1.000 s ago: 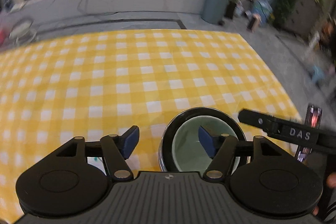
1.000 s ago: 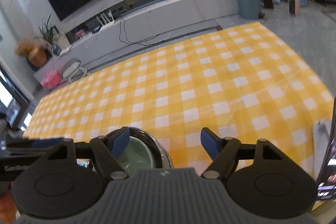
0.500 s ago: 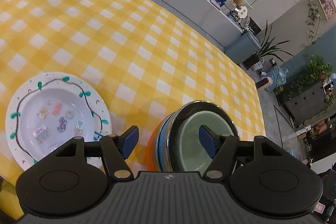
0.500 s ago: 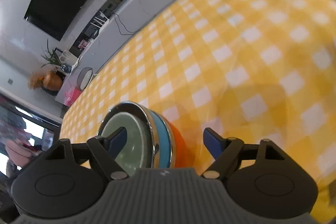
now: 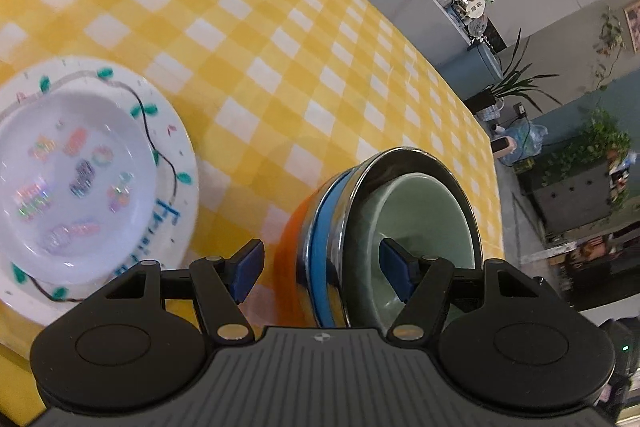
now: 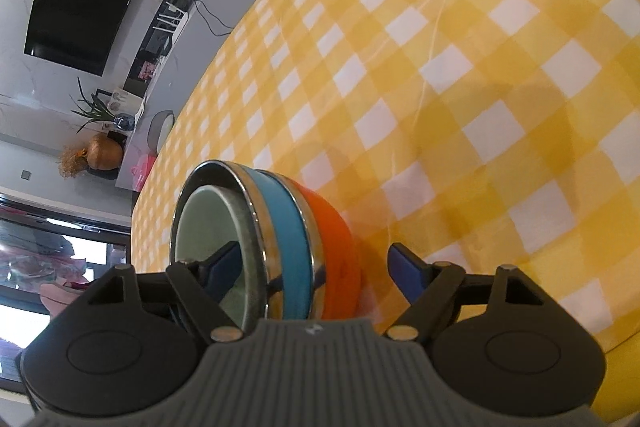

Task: Organize plates and bowls
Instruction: 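Grip the rim of the nested bowl stack with both grippers, then lift the bowl stack with both grippers and carry it over the plate stack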

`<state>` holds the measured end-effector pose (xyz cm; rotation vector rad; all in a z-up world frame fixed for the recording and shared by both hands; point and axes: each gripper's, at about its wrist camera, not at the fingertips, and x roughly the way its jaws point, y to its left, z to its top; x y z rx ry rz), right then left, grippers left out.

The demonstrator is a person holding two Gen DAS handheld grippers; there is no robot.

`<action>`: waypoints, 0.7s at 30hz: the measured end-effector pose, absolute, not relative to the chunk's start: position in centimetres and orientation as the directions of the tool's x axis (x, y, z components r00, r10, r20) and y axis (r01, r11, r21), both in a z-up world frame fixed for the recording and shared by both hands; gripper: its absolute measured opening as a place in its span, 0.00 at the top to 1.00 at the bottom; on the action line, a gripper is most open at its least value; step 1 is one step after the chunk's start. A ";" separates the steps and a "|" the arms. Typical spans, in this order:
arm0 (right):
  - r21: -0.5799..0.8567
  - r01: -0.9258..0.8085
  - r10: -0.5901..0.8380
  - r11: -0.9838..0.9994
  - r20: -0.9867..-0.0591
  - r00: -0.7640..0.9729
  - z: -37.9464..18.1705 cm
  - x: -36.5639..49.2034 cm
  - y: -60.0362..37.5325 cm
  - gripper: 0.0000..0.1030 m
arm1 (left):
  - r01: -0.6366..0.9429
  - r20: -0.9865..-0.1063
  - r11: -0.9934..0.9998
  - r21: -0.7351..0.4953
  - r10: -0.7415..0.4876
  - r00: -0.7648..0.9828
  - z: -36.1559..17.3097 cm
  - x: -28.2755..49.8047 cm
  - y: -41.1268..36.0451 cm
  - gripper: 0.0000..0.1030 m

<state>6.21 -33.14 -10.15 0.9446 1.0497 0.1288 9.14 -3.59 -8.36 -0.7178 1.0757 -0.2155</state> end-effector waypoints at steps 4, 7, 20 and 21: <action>0.728 0.332 0.530 0.600 -0.673 0.516 -10.6 6.5 -33.1 0.28 | -0.179 -0.714 0.734 -0.655 -0.525 0.463 -9.3 9.5 -3.7 0.26; 0.729 0.333 0.535 0.598 -0.672 0.511 -10.9 6.6 -33.2 0.33 | -0.193 -0.711 0.719 -0.668 -0.539 0.452 -9.9 9.7 -3.7 0.29; 0.723 0.324 0.530 0.610 -0.676 0.511 -10.9 6.6 -33.2 0.43 | -0.197 -0.705 0.705 -0.682 -0.561 0.434 -10.5 9.9 -4.0 0.34; 0.722 0.323 0.529 0.612 -0.677 0.511 -10.9 6.6 -33.2 0.43 | -0.197 -0.705 0.705 -0.682 -0.560 0.435 -10.5 9.9 -4.1 0.34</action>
